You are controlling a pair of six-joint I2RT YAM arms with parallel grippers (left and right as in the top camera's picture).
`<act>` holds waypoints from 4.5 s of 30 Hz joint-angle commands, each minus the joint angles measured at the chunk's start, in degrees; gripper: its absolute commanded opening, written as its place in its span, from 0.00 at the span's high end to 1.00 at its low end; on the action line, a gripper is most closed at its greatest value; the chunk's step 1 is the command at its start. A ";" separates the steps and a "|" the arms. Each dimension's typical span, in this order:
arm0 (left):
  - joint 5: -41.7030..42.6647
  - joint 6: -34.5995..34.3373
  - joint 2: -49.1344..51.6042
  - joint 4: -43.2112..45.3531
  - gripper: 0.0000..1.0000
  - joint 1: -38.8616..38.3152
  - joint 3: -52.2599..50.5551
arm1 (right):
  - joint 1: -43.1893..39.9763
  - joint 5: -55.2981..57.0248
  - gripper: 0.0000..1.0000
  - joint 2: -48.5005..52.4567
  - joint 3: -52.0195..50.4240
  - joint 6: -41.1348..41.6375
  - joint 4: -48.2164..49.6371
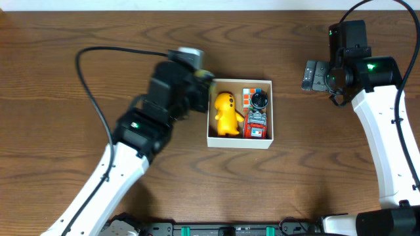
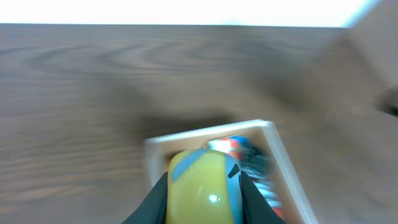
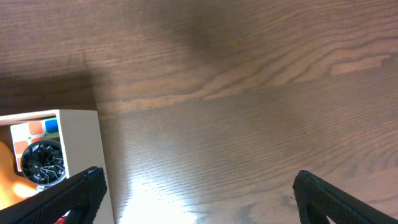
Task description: Pack container
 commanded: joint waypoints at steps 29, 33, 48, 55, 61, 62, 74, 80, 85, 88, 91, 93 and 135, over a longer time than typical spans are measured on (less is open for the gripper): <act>-16.22 -1.05 24.70 16.17 0.60 -10.45 0.87 | -0.31 0.46 0.01 -0.46 0.79 -0.04 -0.07; -16.20 -1.05 24.70 16.15 0.34 -10.45 0.87 | -0.33 0.46 0.01 -0.46 0.79 -0.04 -0.07; -17.57 -0.79 22.75 16.15 0.26 -9.55 0.90 | -0.31 0.46 0.01 -0.46 0.79 -0.04 -0.07; -19.39 -0.83 14.23 12.09 0.26 -4.57 0.90 | -0.33 0.46 0.01 -0.46 0.79 -0.04 -0.07; -30.18 -0.83 5.49 1.25 0.21 3.85 0.90 | -0.33 0.46 0.01 -0.46 0.79 -0.04 -0.07; -31.71 -0.83 4.37 -0.44 0.19 5.75 0.90 | -0.33 0.46 0.01 -0.46 0.79 -0.04 -0.07; -33.14 -0.87 -0.07 -10.27 0.02 21.86 0.87 | -0.33 0.46 0.01 -0.46 0.79 -0.04 -0.07; -33.14 -0.87 -0.07 -10.91 0.02 21.92 0.85 | -0.31 0.46 0.01 -0.46 0.79 -0.04 -0.07; -33.14 -0.87 -0.07 -10.91 0.02 21.92 0.85 | -0.33 0.46 0.01 -0.46 0.79 -0.04 -0.07; -33.14 -0.87 -0.07 -10.88 0.02 21.92 0.85 | -0.31 0.46 0.01 -0.46 0.79 -0.04 -0.07; -33.14 -0.87 -0.07 -10.88 0.02 21.92 0.85 | -0.33 0.46 0.01 -0.46 0.79 -0.04 -0.07; -33.14 -0.87 -0.07 -10.91 0.02 21.92 0.85 | -0.31 0.46 0.01 -0.46 0.79 -0.04 -0.07; -33.14 -0.87 -0.07 -10.91 0.02 21.92 0.85 | 3.56 -8.66 0.01 -53.07 -1.33 0.20 0.20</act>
